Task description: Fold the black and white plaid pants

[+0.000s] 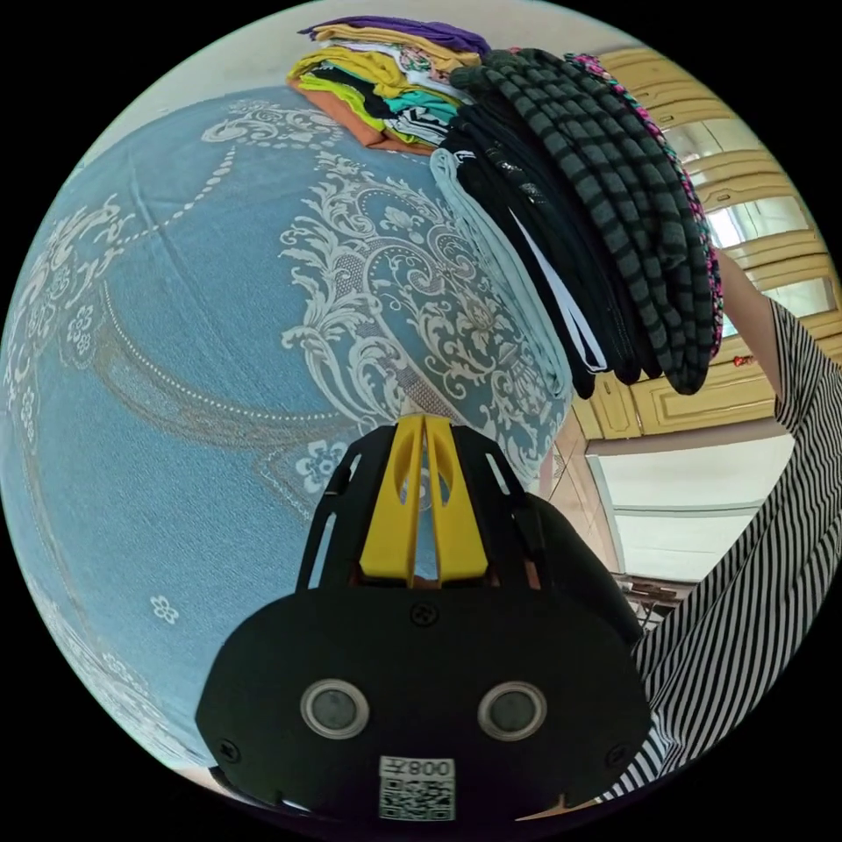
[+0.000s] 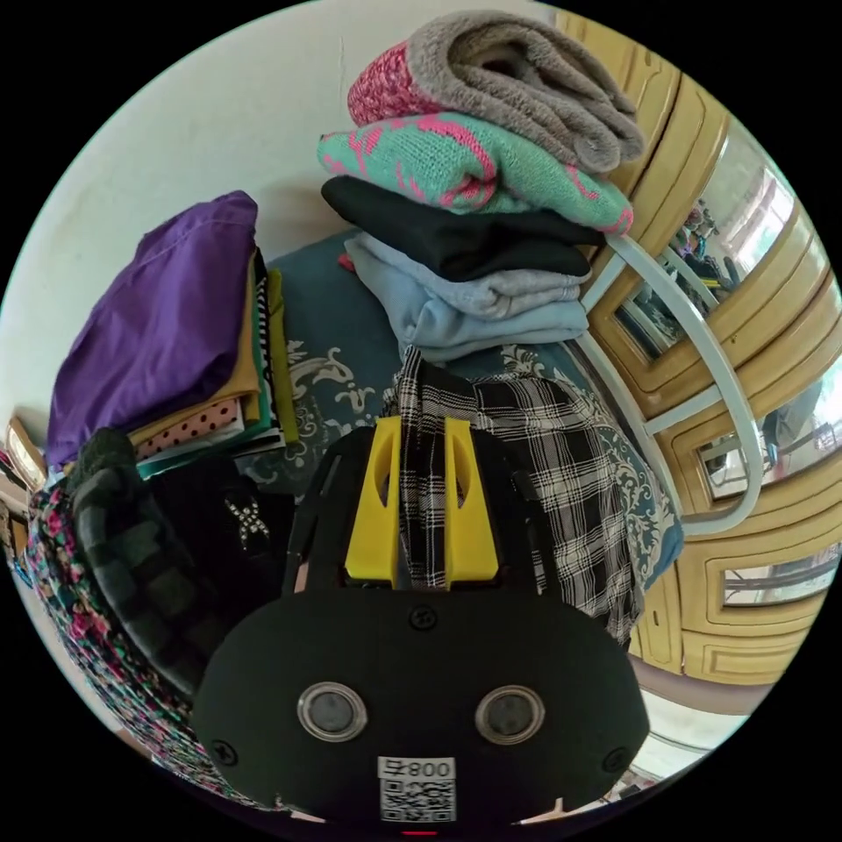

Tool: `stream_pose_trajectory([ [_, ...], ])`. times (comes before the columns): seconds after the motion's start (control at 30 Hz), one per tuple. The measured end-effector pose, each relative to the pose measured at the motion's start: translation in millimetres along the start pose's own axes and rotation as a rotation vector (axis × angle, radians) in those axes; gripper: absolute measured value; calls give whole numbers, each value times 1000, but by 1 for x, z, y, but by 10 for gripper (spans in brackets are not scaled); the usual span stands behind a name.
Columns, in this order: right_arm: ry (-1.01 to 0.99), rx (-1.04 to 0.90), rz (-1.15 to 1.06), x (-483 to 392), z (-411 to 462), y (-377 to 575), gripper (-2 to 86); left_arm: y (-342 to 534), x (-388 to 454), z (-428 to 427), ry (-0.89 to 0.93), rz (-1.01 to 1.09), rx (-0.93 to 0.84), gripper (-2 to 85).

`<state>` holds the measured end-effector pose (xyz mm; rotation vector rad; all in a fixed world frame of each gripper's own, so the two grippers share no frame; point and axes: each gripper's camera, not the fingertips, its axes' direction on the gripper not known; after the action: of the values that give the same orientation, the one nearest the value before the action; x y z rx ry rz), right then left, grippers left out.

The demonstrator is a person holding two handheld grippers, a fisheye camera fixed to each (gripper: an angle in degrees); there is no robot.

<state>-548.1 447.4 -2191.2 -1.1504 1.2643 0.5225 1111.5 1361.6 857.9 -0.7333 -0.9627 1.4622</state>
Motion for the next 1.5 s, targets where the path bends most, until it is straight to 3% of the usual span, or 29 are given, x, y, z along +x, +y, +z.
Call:
stream_pose_trajectory([
  [0.17,-18,11,46,40,0,-20,35,29,-3,15,-67,44,-1,1],
  [0.37,-253,165,222,149,-64,-7,18,69,-21,31,-67,24,-1,1],
  [0.53,-484,395,369,256,-164,33,18,111,-33,35,-18,10,9,1],
  [0.8,-625,673,296,301,-353,39,17,198,-47,10,-16,55,114,2],
  [1.07,-784,934,6,247,-580,28,15,319,-74,-28,19,95,291,3],
  [1.23,-879,1034,-260,153,-718,33,11,397,-95,-59,73,117,453,6],
  [1.5,-1134,854,-478,-13,-747,45,9,530,-134,-133,281,288,801,73],
])
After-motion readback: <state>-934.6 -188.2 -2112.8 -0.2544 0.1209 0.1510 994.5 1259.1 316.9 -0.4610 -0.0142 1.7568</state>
